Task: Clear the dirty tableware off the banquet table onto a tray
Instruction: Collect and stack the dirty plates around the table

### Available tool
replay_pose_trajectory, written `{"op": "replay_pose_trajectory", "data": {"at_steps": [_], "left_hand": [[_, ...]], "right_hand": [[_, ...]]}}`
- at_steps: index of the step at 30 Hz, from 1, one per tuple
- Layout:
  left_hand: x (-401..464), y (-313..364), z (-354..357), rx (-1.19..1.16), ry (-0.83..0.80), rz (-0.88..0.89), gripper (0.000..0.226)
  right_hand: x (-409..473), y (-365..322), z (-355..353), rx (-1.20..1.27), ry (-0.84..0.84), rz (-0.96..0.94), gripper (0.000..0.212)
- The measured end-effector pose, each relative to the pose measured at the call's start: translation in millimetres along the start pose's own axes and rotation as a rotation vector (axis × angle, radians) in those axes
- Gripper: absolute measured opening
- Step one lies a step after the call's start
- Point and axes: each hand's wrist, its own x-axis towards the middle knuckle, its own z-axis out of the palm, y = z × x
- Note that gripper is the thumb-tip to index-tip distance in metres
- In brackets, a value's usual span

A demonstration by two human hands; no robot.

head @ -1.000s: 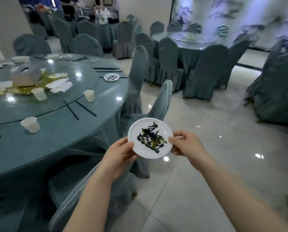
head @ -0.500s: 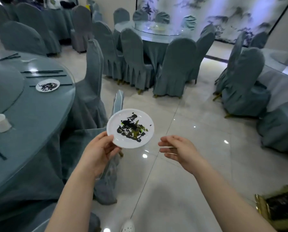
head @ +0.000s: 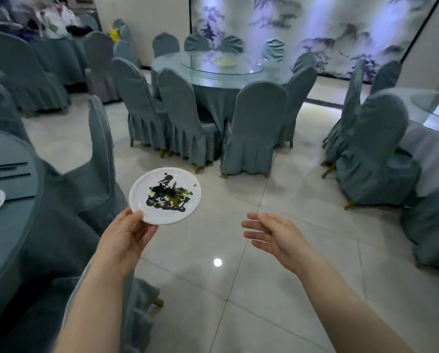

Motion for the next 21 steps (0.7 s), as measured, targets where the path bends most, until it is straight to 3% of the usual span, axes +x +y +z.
{"op": "replay_pose_trajectory", "data": {"at_steps": [8,14,21], "left_hand": [[96.4,12.5,45.1,-0.092,0.221,0.087,0.015],[172.5,43.0,27.1,-0.202,0.407,0.198,0.014],[257.6,89.4,-2.9,-0.276,0.528,0.241,0.015]], "right_hand": [[186.9,-81.2,3.7,-0.11,-0.226,0.039,0.023],[302.5,-110.6,75.4,-0.192,-0.439,0.059,0.024],[402.3,-130.3,165.6,-0.266,-0.563,0.085,0.024]]}}
